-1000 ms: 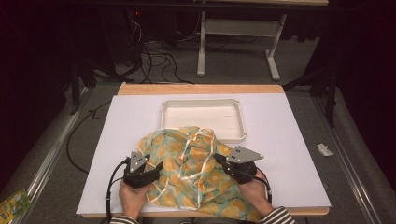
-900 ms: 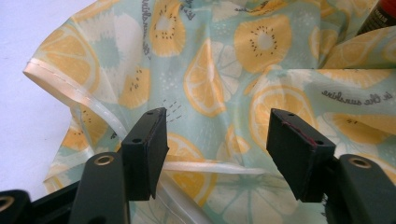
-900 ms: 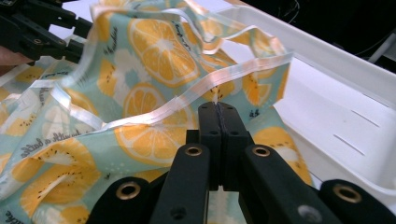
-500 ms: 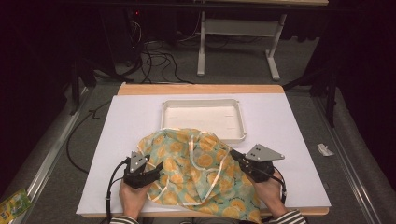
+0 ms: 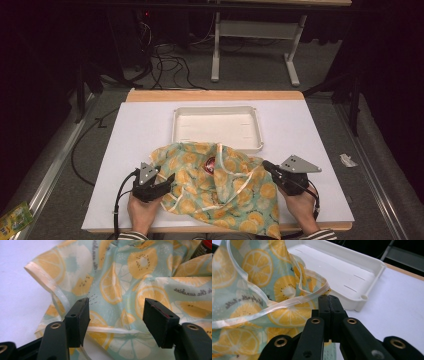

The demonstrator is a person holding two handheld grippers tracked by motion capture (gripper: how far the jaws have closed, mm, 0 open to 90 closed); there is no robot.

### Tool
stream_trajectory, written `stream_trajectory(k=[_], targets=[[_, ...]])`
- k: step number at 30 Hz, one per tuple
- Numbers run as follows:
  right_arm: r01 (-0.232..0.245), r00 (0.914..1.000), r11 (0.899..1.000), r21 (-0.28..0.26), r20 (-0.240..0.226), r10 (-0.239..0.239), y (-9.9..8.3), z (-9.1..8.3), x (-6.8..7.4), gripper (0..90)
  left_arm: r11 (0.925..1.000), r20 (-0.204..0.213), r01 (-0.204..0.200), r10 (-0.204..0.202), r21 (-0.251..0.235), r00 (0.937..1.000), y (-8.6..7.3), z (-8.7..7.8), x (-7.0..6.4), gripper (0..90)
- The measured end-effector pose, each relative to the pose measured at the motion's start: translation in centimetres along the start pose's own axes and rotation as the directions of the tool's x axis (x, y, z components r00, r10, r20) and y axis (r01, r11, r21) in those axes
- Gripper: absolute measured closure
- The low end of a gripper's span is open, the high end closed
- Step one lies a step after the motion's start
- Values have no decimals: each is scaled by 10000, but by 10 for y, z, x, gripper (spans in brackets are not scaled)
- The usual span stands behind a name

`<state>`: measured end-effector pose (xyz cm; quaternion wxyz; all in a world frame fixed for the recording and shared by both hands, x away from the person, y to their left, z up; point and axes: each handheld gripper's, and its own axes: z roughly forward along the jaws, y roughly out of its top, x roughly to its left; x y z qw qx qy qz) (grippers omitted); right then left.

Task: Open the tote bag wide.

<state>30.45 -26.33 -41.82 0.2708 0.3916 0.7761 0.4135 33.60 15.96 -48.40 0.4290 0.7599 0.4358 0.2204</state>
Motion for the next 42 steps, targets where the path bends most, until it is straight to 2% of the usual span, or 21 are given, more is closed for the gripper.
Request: stream_trajectory(k=[2, 6, 12, 14, 23, 28, 34, 37, 42], targets=[[204, 9992, 9996, 214, 325, -211, -6, -2, -4, 900, 10000, 2, 0, 0, 0, 10000, 0, 0, 0, 388], [32, 9983, 9989, 459, 580, -59, -17, -2, -11, 900, 10000, -18, -65, 65, -5, 10000, 0, 0, -1, 390], [-50, 9971, 9970, 768, 767, -9, -29, -3, -16, 900, 9999, 55, -110, 110, 3, 9999, 0, 0, -1, 393], [-112, 9965, 9966, 821, 832, 44, -32, -4, -18, 900, 10000, 160, -13, 13, 0, 9999, 0, 0, 1, 394], [-372, 9937, 9890, 1429, 1100, 215, -54, -3, -24, 900, 10000, 134, -64, 63, 29, 9999, 0, 0, 0, 395], [-404, 9933, 9841, 1727, 1136, 208, -61, -1, -28, 900, 9999, 115, -86, 85, 79, 9999, 0, 0, 0, 397], [-769, 9918, 9769, 1994, 1160, 544, -67, 7, -33, 900, 9999, 104, -99, 98, 118, 9999, 0, 1, 0, 398], [-900, 9915, 9766, 1951, 1096, 695, -67, 11, -33, 896, 9999, 130, -114, 112, 106, 9999, 0, 1, 0, 398], [-1077, 9929, 9801, 1667, 685, 975, -61, 8, -34, 834, 9999, 246, -24, 21, 105, 9997, 0, 1, 1, 393]])
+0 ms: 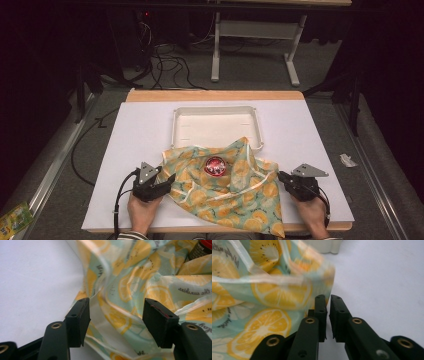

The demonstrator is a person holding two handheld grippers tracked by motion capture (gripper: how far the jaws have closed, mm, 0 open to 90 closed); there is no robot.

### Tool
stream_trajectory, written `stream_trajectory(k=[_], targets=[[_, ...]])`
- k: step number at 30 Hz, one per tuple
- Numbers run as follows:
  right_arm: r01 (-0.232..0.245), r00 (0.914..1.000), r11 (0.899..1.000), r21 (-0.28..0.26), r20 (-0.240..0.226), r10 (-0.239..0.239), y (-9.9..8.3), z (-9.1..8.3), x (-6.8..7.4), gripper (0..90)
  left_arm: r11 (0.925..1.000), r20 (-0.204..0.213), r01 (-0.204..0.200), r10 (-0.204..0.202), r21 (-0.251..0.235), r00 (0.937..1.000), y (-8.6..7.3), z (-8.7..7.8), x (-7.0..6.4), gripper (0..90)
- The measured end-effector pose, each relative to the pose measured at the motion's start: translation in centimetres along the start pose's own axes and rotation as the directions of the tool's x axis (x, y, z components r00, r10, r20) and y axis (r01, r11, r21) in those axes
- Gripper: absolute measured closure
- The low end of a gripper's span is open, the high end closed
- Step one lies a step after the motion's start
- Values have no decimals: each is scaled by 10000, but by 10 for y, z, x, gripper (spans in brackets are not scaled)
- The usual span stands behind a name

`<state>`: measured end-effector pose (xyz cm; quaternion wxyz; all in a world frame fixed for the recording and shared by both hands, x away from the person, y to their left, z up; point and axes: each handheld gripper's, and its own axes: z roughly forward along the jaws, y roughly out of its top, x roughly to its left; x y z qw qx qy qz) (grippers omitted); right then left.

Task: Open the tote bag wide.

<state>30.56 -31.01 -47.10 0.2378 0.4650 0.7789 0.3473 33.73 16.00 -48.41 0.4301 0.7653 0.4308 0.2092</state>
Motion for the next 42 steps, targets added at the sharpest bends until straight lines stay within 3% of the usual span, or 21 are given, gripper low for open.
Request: stream_trajectory(k=[6, 10, 13, 15, 27, 30, 33, 37, 40, 42], targets=[[190, 9998, 9995, -241, -78, -192, 8, -4, 8, 760, 10000, -75, -66, 65, -30, 10000, 0, 0, -1, 394], [35, 9999, 9980, -636, -147, -44, 14, -13, 11, 715, 10000, -89, -90, 90, -42, 9999, 0, 0, -1, 394], [44, 9993, 9952, -979, -370, -81, 23, -21, 16, 695, 9999, -97, -101, 101, -69, 9999, 0, 0, -2, 395], [297, 9982, 9931, -1134, -482, -354, 29, -22, 23, 683, 9999, -110, -104, 103, -99, 9999, 0, -1, -2, 395], [446, 9887, 9869, -1550, -1345, -658, 57, -17, 51, 606, 9998, -76, -184, 183, -127, 9998, -1, -1, -3, 392], [438, 9832, 9866, -1569, -1683, -705, 61, -16, 55, 595, 9998, -77, -187, 186, -120, 9998, 0, -1, -3, 391], [660, 9700, 9892, -1306, -2240, -943, 66, -6, 63, 584, 9997, -116, -230, 229, -52, 9997, 0, 0, -3, 391], [545, 9597, 9923, -1116, -2684, -829, 69, 6, 70, 594, 9996, -156, -273, 272, -68, 9995, 0, 0, -3, 390], [593, 9525, 9939, -930, -2926, -842, 70, 14, 72, 659, 9996, -138, -275, 274, -80, 9995, 0, 0, -4, 390], [735, 9397, 9944, -764, -3285, -947, 70, 19, 73, 761, 9996, -120, -284, 283, -62, 9995, 0, 0, -4, 393]])
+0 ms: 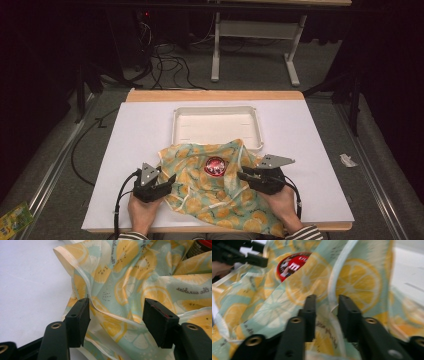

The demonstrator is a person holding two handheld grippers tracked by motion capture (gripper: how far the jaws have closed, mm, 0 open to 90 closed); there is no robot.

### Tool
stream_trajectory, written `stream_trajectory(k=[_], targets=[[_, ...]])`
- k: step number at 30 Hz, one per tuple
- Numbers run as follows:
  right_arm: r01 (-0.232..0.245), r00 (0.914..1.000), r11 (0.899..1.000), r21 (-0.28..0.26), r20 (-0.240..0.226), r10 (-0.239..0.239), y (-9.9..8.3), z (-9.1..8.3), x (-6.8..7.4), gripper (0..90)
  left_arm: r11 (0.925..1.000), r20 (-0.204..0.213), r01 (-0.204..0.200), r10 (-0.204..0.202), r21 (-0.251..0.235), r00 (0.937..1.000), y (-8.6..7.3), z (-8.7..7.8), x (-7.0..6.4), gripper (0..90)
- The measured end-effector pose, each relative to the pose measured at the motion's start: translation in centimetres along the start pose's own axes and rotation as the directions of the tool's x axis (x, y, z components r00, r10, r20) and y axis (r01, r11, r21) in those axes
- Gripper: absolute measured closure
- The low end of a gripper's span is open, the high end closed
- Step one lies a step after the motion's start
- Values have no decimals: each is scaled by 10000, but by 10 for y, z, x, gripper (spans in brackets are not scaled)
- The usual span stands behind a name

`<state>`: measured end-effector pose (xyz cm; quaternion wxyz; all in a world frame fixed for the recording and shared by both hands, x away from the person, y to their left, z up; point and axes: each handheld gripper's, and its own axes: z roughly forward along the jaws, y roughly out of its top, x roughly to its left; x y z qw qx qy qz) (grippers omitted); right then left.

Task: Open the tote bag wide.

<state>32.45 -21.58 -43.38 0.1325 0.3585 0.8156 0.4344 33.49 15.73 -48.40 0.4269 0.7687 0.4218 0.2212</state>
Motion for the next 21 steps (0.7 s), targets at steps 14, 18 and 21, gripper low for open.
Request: stream_trajectory(k=[14, 18, 21], targets=[[79, 9901, 9956, 935, 1386, -209, -31, -16, -12, 900, 9968, -202, -410, 425, 692, 9989, 3, 7, -4, 405], [-191, 9847, 9940, 1079, 1745, 0, -43, -27, -19, 900, 9951, -312, -617, 643, 773, 9974, 3, 7, -7, 421], [-408, 9791, 9926, 1145, 2025, 169, -52, -33, -22, 900, 9955, -246, -510, 531, 798, 9983, 3, 8, -6, 429]])
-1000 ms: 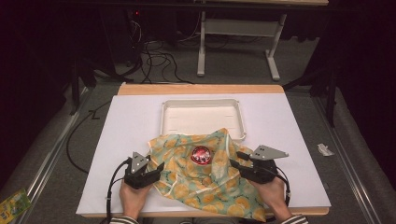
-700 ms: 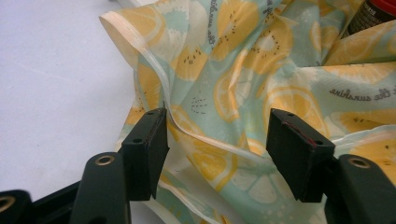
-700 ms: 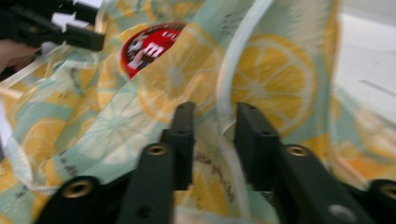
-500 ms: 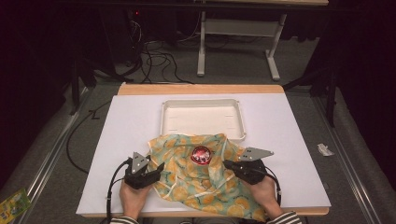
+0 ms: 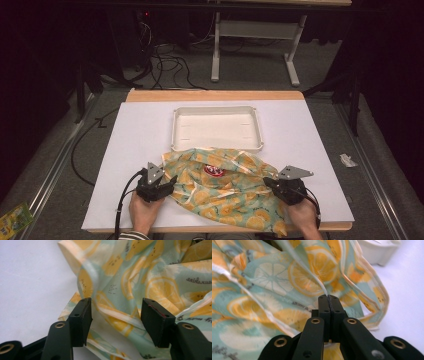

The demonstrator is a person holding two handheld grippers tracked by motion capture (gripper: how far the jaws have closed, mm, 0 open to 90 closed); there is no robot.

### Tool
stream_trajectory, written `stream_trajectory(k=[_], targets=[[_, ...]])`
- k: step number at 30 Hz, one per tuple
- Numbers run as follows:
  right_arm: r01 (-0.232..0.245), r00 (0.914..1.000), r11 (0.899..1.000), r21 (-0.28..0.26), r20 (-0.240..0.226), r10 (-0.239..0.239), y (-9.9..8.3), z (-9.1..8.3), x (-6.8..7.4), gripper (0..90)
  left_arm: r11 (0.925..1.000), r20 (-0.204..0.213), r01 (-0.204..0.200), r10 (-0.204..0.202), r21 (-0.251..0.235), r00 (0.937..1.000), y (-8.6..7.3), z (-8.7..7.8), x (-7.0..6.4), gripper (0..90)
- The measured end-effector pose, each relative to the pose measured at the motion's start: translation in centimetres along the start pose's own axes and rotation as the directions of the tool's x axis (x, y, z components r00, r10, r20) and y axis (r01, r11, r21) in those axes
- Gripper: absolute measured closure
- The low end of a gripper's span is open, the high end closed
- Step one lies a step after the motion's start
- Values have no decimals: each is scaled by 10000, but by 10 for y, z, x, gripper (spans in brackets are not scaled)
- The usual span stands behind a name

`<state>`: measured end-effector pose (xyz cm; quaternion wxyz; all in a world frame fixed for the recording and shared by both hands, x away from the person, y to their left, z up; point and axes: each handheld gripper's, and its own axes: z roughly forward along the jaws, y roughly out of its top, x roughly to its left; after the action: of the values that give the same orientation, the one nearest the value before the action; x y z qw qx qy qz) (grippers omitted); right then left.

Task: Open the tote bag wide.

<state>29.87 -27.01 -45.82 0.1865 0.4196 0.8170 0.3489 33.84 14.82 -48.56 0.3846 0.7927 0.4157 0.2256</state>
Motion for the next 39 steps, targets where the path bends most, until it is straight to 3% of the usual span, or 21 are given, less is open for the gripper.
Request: stream_trajectory(k=[8, 14, 19, 24, 29, 32, 36, 39], targets=[[-573, 9971, 9980, 273, 509, 559, -10, 3, -14, 900, 10000, 4, -3, 3, -26, 10000, 0, 0, 0, 438], [-490, 9959, 9974, 520, 782, 448, -5, 15, -15, 900, 9999, -64, 61, -62, -154, 10000, 0, -1, 0, 433], [-432, 9968, 9990, 100, 682, 424, -4, 13, -10, 855, 9990, 314, 236, -224, -389, 9993, 2, -4, 0, 438], [-59, 9980, 10000, -34, 634, 61, 2, 8, -5, 826, 9958, 608, 553, -509, -727, 9969, 9, -11, 0, 490], [3, 9985, 9999, -114, 551, 4, 6, 7, -4, 805, 9962, 741, 446, -391, -745, 9965, 16, -12, -3, 530], [-3, 9987, 9998, -210, 510, 14, 7, 7, -2, 763, 9967, 896, 478, -419, -652, 9951, 19, -10, -4, 584], [1, 9987, 9996, -293, 511, 14, 9, 7, 0, 683, 9969, 1263, 541, -465, -575, 9909, 22, -7, -5, 805], [-25, 9986, 9990, -442, 527, 48, 11, 4, 1, 617, 9976, 1471, 547, -481, -413, 9880, 22, -6, -6, 878]])
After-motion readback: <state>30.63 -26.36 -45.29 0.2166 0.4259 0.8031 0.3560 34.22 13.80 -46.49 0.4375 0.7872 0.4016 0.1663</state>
